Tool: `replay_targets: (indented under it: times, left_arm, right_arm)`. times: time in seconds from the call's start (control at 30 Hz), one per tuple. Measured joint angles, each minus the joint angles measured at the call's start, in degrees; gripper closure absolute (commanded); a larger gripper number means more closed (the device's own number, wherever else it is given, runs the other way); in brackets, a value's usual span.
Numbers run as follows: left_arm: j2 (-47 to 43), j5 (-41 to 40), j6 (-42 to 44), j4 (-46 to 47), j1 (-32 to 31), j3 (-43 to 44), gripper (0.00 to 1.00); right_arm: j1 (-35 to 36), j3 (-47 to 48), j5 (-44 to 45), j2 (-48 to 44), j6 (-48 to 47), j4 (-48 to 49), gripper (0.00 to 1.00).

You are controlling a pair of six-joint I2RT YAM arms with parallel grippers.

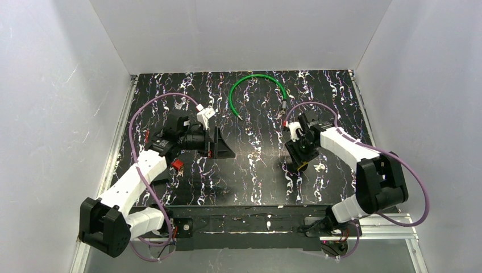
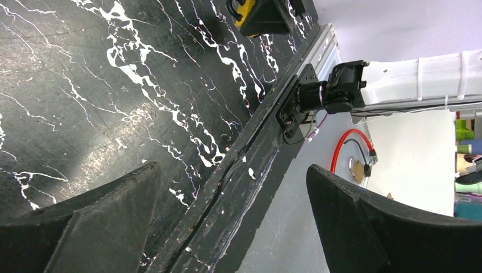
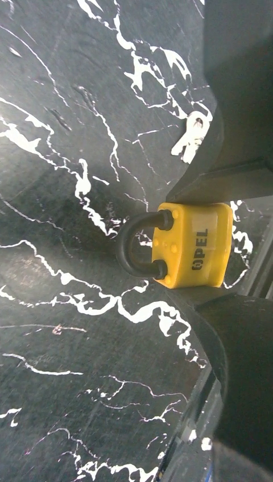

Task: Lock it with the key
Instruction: Place the lock at the center of the board.

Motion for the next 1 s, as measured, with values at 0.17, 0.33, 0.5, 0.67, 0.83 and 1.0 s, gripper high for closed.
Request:
replay_targets:
  times: [0.17,0.33,0.5,0.67,0.83,1.0]
  left_arm:
    - [-2.0,-0.8,1.0,-0.6,0.1,0.0,0.02]
    - [-2.4,-0.8,1.0,-0.6,0.1,0.0,0.02]
    - [-2.4,-0.8,1.0,-0.5,0.1,0.0,0.02]
    - [-2.6,-0.8,1.0,-0.5,0.1,0.0,0.02]
    - [-3.1,-0.8,1.4,-0.6,0.1,0.0,0.02]
    - [-3.1,-0.8,1.6,-0.5,0.1,0.0,0.02]
  right_arm:
    - [-1.0,4.6,1.5,3.9,0.2,-4.3,0.6]
    - [-4.1,5.0,3.1,4.1,0.2,-4.4,0.57]
    - [-5.6,5.0,3.9,4.4,1.5,-3.6,0.56]
    - [-7.6,5.0,3.9,5.3,1.7,-2.2,0.55]
    - [-8.2,5.0,3.4,6.1,1.5,-2.1,0.55]
    - [-8.1,5.0,1.9,9.5,0.2,-3.3,0.53]
